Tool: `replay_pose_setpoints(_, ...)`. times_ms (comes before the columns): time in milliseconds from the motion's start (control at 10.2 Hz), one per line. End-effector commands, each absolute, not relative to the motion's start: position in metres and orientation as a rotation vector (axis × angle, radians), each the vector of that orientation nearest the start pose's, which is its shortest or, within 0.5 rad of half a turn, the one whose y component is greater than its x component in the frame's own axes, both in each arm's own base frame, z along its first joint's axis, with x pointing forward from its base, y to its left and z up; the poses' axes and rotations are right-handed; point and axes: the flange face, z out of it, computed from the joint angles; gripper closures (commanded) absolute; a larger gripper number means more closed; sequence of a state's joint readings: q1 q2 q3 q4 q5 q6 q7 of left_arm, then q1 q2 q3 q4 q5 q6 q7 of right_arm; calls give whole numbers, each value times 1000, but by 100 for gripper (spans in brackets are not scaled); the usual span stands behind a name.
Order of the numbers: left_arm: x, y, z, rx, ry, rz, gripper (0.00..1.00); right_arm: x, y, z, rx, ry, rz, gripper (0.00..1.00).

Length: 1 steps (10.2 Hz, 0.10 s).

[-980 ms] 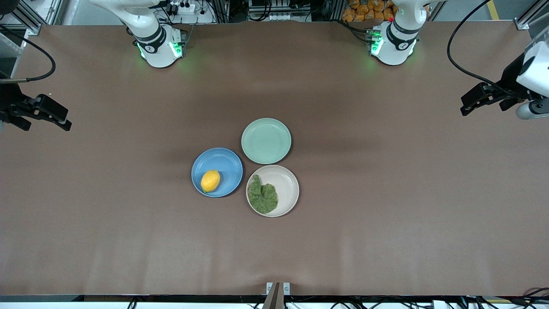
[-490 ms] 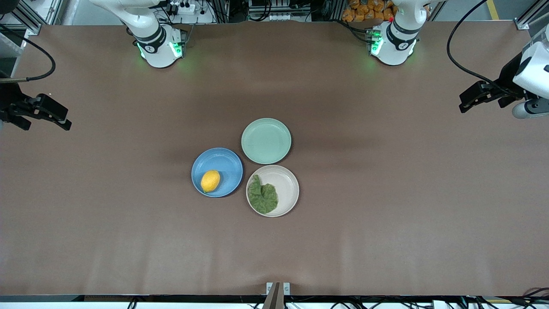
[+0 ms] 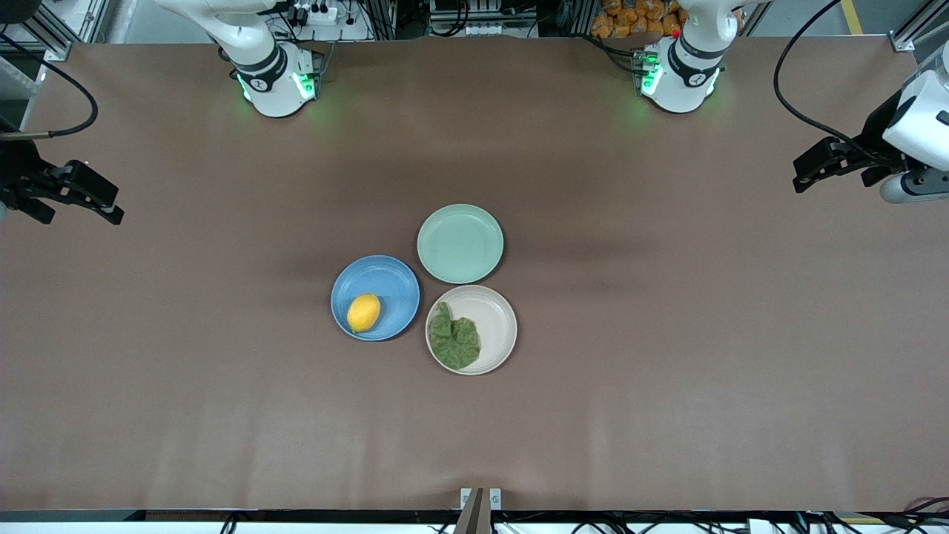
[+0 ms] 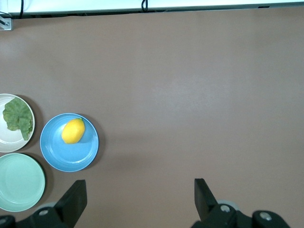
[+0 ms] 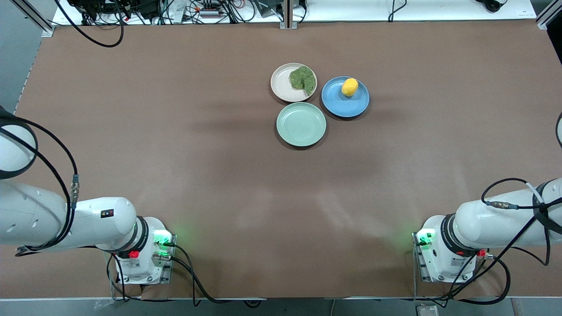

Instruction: Place lemon and lettuce in plates

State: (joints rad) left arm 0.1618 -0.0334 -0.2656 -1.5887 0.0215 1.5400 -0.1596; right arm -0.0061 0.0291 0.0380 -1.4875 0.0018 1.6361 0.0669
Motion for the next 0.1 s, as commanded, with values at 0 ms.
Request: replay_pose_setpoints(0,535,-51,636,-3087,-50,24,0,561,18,659,-3141,45,-213,0)
